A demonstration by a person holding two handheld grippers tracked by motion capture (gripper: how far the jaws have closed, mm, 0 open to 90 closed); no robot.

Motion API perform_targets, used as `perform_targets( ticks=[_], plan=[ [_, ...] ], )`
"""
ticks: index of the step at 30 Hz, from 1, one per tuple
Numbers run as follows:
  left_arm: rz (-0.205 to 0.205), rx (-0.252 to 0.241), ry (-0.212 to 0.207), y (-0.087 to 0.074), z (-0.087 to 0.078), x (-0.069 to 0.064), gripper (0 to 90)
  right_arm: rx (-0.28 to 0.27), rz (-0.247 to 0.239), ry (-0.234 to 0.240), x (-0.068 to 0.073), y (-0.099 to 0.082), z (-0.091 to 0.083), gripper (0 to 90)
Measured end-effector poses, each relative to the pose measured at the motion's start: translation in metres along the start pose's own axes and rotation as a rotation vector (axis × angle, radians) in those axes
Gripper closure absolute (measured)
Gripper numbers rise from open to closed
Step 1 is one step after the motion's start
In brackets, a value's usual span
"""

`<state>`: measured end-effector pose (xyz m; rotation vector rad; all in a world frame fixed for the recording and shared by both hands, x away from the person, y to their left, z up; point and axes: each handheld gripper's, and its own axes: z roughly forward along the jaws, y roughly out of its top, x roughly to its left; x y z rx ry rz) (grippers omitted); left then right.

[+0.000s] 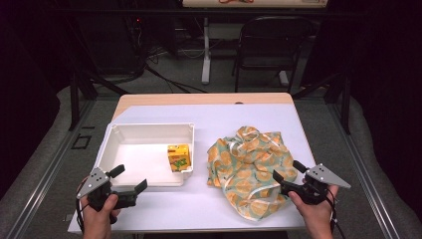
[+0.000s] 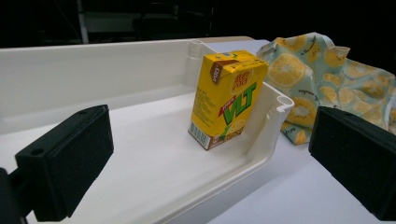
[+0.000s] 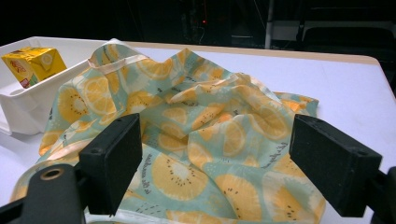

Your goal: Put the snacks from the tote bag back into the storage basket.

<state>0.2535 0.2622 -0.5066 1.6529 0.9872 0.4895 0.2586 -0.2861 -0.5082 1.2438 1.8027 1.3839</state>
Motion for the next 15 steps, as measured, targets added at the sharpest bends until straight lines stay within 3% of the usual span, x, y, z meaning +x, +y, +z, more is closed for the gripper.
perform_targets(
  ticks=[15],
  plan=[
    [-0.011,0.004,0.004,-0.0011,0.0014,0.0052,0.1,0.009,0.003,0.000,0.0001,-0.0017,0.0017,16.4]
  ],
)
